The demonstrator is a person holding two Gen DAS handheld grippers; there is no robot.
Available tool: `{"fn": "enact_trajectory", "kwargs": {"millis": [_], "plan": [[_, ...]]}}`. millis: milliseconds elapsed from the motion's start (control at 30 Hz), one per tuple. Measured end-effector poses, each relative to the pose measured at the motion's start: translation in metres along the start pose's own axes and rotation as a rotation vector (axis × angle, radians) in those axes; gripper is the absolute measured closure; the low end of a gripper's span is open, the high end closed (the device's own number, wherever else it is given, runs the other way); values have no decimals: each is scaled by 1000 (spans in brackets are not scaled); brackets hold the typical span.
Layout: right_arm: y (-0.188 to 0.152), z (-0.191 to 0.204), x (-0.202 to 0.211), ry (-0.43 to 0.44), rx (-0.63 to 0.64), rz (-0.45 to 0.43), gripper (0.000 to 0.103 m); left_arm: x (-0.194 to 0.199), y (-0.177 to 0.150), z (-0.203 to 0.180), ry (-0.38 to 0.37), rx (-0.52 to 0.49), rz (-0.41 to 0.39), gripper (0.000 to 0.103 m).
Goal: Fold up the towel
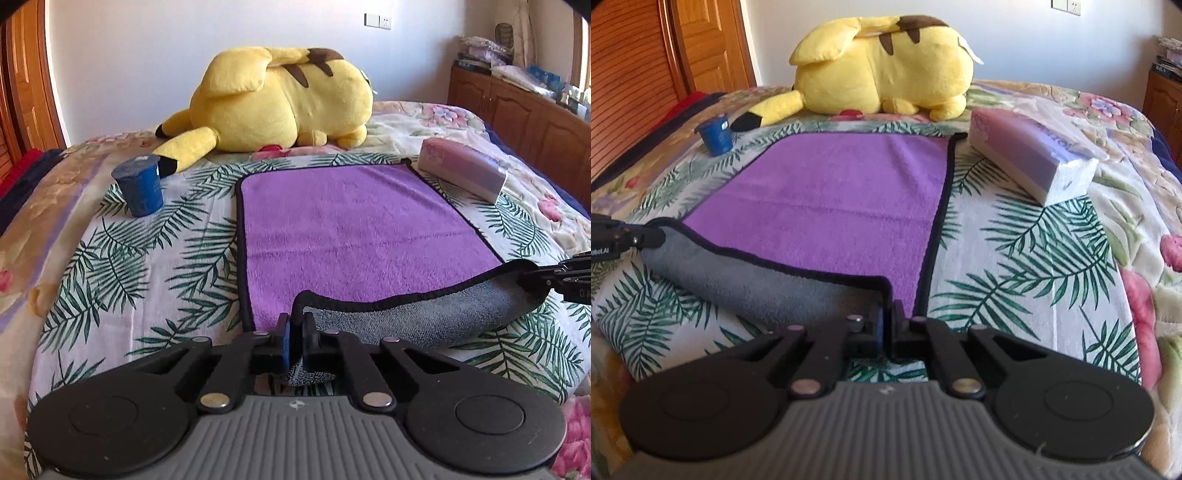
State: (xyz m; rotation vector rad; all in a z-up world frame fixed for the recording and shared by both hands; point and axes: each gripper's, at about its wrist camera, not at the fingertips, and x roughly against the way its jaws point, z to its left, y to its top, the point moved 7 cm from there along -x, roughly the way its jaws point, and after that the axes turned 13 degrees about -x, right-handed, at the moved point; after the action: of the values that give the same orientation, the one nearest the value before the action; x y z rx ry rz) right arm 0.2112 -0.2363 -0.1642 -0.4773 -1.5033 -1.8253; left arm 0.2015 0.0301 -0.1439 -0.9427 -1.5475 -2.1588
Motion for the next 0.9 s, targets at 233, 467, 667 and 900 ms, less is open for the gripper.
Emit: {"fn": "enact_trajectory", "kwargs": {"millis": [233, 467, 667, 900], "plan": [[8, 2, 7, 6, -2, -53, 99, 12, 10, 0, -3, 5, -45, 103], [15, 2, 12, 25, -13, -94, 99, 28, 23, -7, -3, -20, -98, 103], [19, 5, 17, 25, -2, -124, 99, 31, 26, -6, 1, -25, -111, 103], [28, 11, 29, 43, 18, -170, 99, 35, 31, 2, 6, -18, -130, 103]]}}
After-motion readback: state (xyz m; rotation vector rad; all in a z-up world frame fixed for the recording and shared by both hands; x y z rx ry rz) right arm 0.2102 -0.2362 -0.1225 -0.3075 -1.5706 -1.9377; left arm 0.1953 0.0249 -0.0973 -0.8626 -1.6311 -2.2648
